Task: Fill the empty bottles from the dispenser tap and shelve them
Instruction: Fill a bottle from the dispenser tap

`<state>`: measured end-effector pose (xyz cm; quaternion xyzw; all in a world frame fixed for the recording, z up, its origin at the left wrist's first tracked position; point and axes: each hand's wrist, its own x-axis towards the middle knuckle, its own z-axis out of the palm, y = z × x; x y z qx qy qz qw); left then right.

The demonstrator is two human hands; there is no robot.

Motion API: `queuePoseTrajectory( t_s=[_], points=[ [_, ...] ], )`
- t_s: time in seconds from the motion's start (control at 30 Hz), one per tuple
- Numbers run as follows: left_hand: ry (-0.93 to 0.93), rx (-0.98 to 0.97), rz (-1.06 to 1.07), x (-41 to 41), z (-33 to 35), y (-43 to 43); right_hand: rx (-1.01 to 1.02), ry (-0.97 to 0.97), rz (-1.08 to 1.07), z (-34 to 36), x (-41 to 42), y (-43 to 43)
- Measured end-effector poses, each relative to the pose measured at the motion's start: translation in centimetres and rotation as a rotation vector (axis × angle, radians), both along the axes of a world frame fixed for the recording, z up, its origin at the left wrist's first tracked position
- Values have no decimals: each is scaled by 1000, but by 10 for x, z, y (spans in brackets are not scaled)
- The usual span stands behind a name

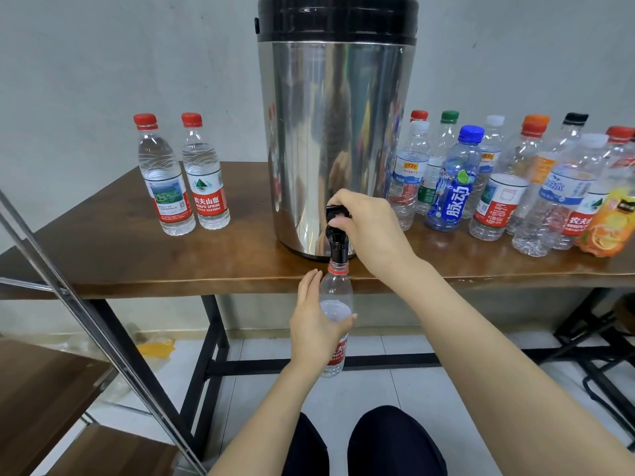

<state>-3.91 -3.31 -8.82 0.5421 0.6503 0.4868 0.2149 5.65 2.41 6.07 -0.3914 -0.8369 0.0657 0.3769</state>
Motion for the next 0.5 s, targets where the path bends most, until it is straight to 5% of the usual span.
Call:
queuePoseTrajectory(
  t_s=[0.5],
  points=[
    [56, -23, 10, -5, 1, 2, 393, 77, 56, -40, 11, -14]
  ],
)
